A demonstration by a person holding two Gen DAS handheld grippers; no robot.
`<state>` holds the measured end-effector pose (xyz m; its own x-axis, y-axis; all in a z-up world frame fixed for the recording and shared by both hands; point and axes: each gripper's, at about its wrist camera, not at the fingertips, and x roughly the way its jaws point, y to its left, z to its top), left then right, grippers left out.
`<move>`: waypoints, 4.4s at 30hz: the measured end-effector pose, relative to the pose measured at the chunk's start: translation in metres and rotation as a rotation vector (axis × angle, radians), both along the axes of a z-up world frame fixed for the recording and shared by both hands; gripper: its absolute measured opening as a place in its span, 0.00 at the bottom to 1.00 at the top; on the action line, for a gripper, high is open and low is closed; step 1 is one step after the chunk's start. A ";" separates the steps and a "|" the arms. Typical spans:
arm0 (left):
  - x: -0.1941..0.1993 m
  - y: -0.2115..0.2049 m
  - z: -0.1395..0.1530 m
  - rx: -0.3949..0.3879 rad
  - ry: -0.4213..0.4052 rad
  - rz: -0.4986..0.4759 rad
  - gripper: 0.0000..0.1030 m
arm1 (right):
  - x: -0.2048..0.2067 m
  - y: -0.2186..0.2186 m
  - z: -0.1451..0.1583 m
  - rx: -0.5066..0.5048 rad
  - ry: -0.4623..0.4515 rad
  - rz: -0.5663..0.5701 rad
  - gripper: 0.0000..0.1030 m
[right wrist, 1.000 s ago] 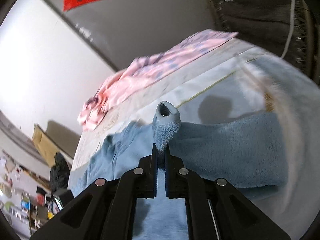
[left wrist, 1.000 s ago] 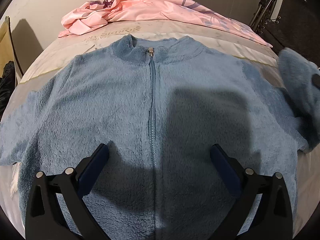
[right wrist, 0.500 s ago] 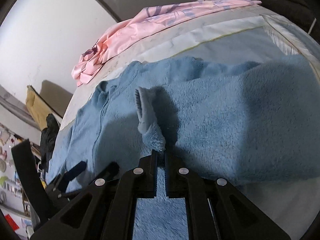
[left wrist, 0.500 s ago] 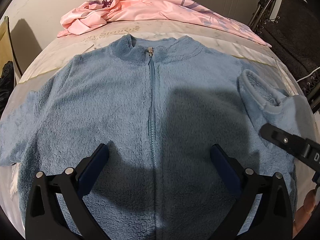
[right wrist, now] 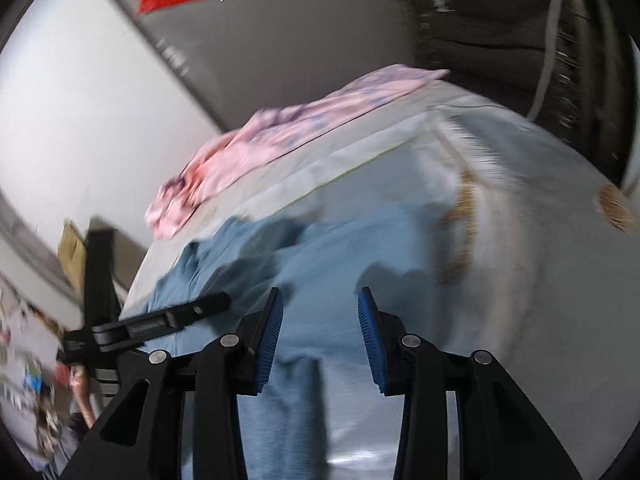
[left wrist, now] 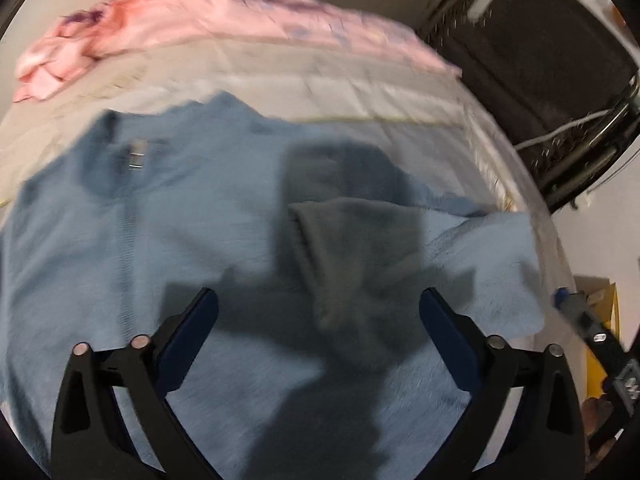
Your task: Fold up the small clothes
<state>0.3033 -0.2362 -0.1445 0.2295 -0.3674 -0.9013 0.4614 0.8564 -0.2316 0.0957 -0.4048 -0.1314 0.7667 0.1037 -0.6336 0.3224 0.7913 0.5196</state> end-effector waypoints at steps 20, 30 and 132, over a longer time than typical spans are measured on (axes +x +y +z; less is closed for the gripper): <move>0.022 0.184 0.058 0.056 -0.160 0.281 0.10 | 0.052 0.045 -0.001 -0.096 0.054 0.114 0.32; 0.019 0.226 0.005 0.160 -0.103 0.359 0.19 | 0.081 0.088 -0.032 -0.244 0.259 0.240 0.20; -0.089 0.191 0.048 0.141 -0.392 0.292 0.70 | 0.052 0.132 0.017 -0.083 0.061 0.300 0.46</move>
